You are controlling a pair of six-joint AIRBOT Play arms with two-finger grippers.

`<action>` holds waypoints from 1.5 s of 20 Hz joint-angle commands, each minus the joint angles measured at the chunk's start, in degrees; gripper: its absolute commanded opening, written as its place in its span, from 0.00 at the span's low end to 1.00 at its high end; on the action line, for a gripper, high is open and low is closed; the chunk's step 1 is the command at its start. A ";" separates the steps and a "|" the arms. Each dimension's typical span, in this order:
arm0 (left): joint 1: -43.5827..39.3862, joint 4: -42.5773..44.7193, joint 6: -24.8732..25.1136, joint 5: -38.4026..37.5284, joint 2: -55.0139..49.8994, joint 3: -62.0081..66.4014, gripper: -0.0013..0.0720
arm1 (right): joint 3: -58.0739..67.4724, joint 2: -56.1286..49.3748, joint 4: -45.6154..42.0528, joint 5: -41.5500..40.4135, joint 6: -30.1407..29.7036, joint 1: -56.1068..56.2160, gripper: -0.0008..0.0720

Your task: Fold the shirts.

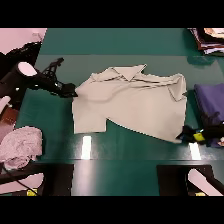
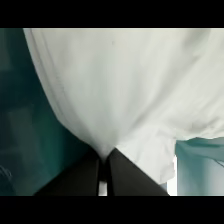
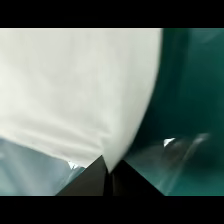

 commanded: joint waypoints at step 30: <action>0.04 2.51 -10.99 -4.55 13.53 21.29 0.05 | 67.25 -9.81 -2.95 9.42 4.59 13.60 0.03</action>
